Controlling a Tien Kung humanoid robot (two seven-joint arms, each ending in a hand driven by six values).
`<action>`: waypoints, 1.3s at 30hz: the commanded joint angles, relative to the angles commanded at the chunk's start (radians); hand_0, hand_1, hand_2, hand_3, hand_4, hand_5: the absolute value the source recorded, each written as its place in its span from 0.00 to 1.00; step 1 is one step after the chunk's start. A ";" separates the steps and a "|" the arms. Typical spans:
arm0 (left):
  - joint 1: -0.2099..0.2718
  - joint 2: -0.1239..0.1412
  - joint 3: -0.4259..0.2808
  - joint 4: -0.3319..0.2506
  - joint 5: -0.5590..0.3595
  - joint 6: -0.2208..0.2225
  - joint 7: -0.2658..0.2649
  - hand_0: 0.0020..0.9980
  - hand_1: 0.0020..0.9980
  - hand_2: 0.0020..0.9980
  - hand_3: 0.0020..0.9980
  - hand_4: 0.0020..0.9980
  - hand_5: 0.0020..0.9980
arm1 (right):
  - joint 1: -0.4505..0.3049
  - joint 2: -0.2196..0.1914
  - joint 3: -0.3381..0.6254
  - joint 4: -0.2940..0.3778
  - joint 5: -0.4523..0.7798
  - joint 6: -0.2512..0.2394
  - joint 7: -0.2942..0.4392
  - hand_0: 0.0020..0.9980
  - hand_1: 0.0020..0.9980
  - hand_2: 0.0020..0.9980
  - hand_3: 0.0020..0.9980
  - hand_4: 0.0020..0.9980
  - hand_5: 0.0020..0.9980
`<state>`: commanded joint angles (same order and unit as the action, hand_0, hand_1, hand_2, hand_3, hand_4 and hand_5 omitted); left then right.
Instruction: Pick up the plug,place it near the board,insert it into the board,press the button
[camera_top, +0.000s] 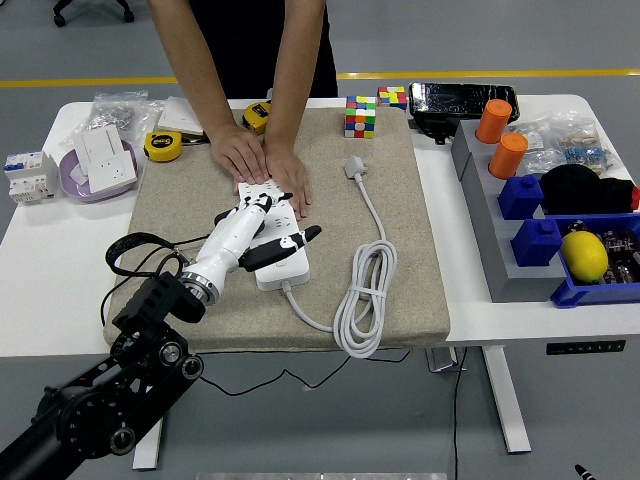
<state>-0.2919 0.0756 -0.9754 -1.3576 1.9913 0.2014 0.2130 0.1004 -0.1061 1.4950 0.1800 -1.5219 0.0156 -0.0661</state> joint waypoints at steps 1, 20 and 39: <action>0.002 0.002 -0.006 -0.016 0.022 -0.002 0.010 1.00 1.00 0.96 0.93 1.00 1.00 | 0.000 0.000 -0.001 0.000 0.002 0.000 0.000 0.83 0.76 0.75 0.78 1.00 0.97; 0.030 0.028 -0.036 0.011 0.259 -0.131 0.197 1.00 1.00 1.00 0.93 1.00 1.00 | -0.002 -0.001 -0.001 0.000 0.001 0.000 0.002 0.83 0.76 0.75 0.78 1.00 0.97; 0.012 0.017 0.004 0.037 0.244 -0.137 0.190 1.00 1.00 1.00 0.93 1.00 1.00 | -0.004 -0.002 -0.001 0.000 -0.002 0.001 0.000 0.83 0.76 0.75 0.78 1.00 0.97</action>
<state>-0.2801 0.0925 -0.9710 -1.3210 2.2354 0.0640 0.4026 0.0960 -0.1084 1.4937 0.1800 -1.5238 0.0164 -0.0658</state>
